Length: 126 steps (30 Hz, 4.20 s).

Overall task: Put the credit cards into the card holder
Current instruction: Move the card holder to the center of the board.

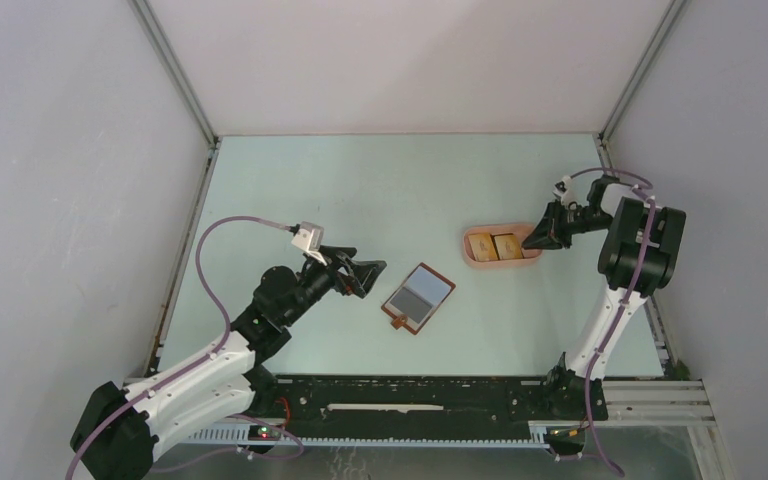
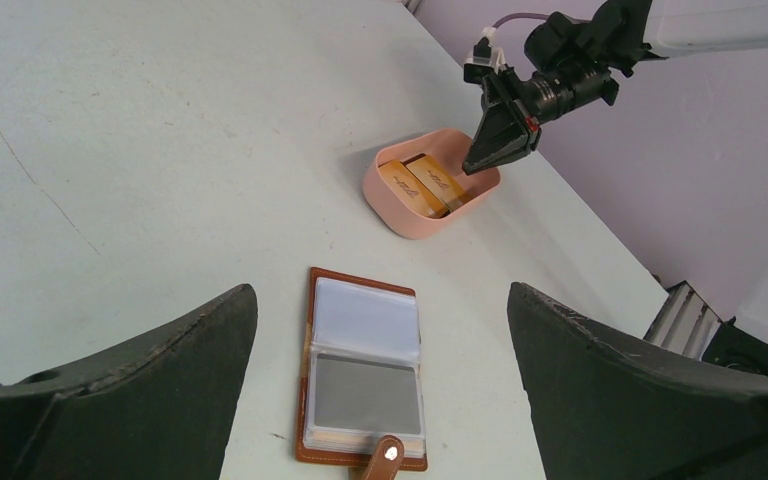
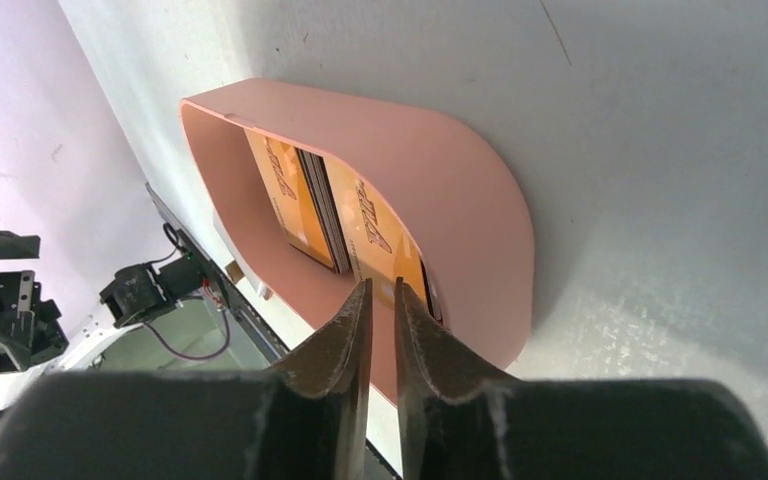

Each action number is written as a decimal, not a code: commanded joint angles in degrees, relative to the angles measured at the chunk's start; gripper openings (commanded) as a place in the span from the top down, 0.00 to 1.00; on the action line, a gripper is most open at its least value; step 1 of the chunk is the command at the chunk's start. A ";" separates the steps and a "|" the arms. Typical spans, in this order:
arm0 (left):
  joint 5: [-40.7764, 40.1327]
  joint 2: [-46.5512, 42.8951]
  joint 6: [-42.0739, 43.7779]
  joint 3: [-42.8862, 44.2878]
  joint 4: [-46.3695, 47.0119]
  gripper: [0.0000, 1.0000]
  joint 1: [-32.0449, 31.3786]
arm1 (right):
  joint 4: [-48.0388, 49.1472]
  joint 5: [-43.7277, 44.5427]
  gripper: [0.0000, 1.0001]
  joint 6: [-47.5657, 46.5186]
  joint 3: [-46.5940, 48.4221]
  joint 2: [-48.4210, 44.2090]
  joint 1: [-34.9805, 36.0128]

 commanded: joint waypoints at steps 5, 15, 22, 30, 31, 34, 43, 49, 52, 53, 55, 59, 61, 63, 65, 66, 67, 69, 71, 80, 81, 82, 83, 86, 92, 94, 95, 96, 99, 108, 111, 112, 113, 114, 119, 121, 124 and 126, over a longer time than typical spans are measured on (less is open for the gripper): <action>1.07 -0.03 -0.32 -0.28 2.60 0.01 0.41 | 4.08 7.63 0.63 -2.99 -0.45 -7.95 6.67; 0.99 -0.69 -0.02 -0.24 1.99 0.01 0.38 | 11.23 31.44 0.35 -5.75 -2.94 -13.73 18.76; 0.53 -1.15 -0.02 -0.73 1.80 0.00 0.42 | 12.46 37.34 0.28 -6.63 -4.31 -13.91 19.09; 0.43 -1.43 -0.05 -1.12 1.84 0.01 0.43 | 10.76 31.44 0.24 -5.48 -4.07 -10.74 19.09; 0.38 -1.56 -0.09 -1.27 1.80 0.01 0.44 | 10.54 30.58 0.24 -5.26 -3.83 -10.20 19.05; 0.21 -1.96 -0.20 -1.56 1.88 0.01 0.37 | 9.58 27.51 0.24 -4.69 -3.33 -8.96 18.40; 0.03 -2.06 -0.24 -1.61 1.81 0.01 0.49 | 8.86 24.98 0.27 -4.43 -2.93 -7.36 17.89; -0.01 -2.01 -0.24 -1.55 1.82 0.01 0.43 | 8.52 18.84 0.30 -3.95 -2.94 -8.75 16.76; 0.10 -1.79 -0.26 -1.44 1.80 0.01 0.45 | 8.23 15.39 0.32 -3.61 -2.91 -9.08 15.84; 0.10 -1.73 -0.26 -1.43 1.80 0.01 0.49 | 8.09 14.26 0.32 -3.58 -2.89 -9.02 15.52; 0.05 -1.75 -0.34 -1.39 1.83 0.01 0.44 | 7.37 12.20 0.33 -3.48 -2.59 -8.66 14.87; 0.20 -1.79 -0.42 -1.42 1.80 0.01 0.43 | 6.17 8.72 0.36 -3.31 -2.00 -7.69 13.72; 0.19 -1.88 -0.46 -1.43 1.81 0.01 0.46 | 5.99 7.54 0.37 -3.17 -1.91 -7.57 13.35; 0.19 -1.80 -0.42 -1.42 1.87 0.01 0.49 | 5.77 6.88 0.38 -3.21 -1.82 -7.57 13.21; 0.14 -1.75 -0.42 -1.32 1.82 0.01 0.43 | 5.63 6.38 0.39 -3.12 -1.75 -7.80 13.12; 0.19 -1.73 -0.42 -1.33 1.84 0.01 0.45 | 5.61 5.93 0.40 -3.12 -1.78 -7.85 13.11; 0.14 -1.67 -0.43 -1.28 1.86 0.01 0.45 | 5.62 5.53 0.41 -3.11 -1.78 -8.05 13.04; 0.24 -1.56 -0.48 -1.25 1.81 0.01 0.45 | 5.44 4.50 0.42 -3.12 -1.73 -8.25 12.86; 0.22 -1.45 -0.42 -1.19 1.87 0.01 0.41 | 5.28 3.51 0.45 -3.04 -1.69 -8.19 12.68; 0.52 -1.05 -0.62 -0.85 2.21 0.01 0.50 | 4.49 0.76 0.61 -2.92 -1.29 -6.80 12.57; 0.62 -0.96 -0.60 -0.82 2.27 0.01 0.46 | 4.39 0.53 0.63 -3.02 -1.28 -6.73 12.59; 0.70 -0.86 -0.73 -0.80 2.32 0.01 0.42 | 4.40 0.35 0.65 -3.04 -1.29 -6.65 12.59; 0.74 -0.79 -0.74 -0.74 2.33 0.01 0.49 | 4.38 0.14 0.67 -3.04 -1.29 -6.49 12.59; 0.88 -0.47 -0.70 -0.54 2.39 0.01 0.44 | 4.44 0.35 0.71 -3.03 -1.29 -5.79 12.99; 0.99 -0.30 -0.75 -0.46 2.50 0.01 0.47 | 4.59 2.31 0.73 -2.99 -1.02 -4.77 14.71; 1.06 -0.25 -0.77 -0.46 2.59 0.01 0.44 | 4.85 2.59 0.75 -2.73 -1.03 -4.74 15.08; 1.07 -0.21 -0.81 -0.40 2.63 0.01 0.45 | 5.03 2.83 0.77 -2.57 -1.03 -4.75 15.17; 1.07 -0.21 -0.77 -0.38 2.60 0.01 0.50 | 5.13 2.97 0.79 -2.40 -1.09 -4.82 15.22; 1.22 0.03 -0.90 -0.37 2.86 0.01 0.42 | 5.67 2.64 0.91 -1.77 -1.18 -4.93 15.22; 1.52 0.41 -1.38 -0.53 3.21 0.01 0.44 | 5.63 -3.81 0.99 -0.75 -1.29 -4.34 15.87; 1.50 0.40 -1.47 -0.55 3.24 0.01 0.47 | 5.46 -5.45 0.90 -0.80 -1.23 -4.24 16.13; 1.51 0.40 -1.49 -0.55 3.25 0.01 0.41 | 5.36 -5.45 0.86 -0.83 -1.18 -4.27 16.25; 1.52 0.46 -1.55 -0.55 3.24 0.01 0.43 | 5.34 -5.39 0.82 -0.84 -1.20 -4.23 16.34; 1.52 0.44 -1.58 -0.54 3.21 0.01 0.46 | 5.35 -5.38 0.79 -0.80 -1.19 -4.18 16.41; 1.67 0.82 -1.71 -0.46 3.38 0.01 0.49 | 5.53 -3.23 0.69 -0.67 -1.20 -3.96 17.35; 1.69 0.93 -1.78 -0.46 3.47 0.01 0.42 | 5.62 -2.19 0.66 -0.75 -1.20 -3.96 18.11; 1.69 1.02 -1.82 -0.46 3.55 0.01 0.50 | 5.94 -0.43 0.67 -0.62 -1.20 -4.05 18.85; 1.75 1.06 -1.87 -0.46 3.70 0.01 0.42 | 6.37 0.90 0.77 -0.18 -1.20 -4.08 19.09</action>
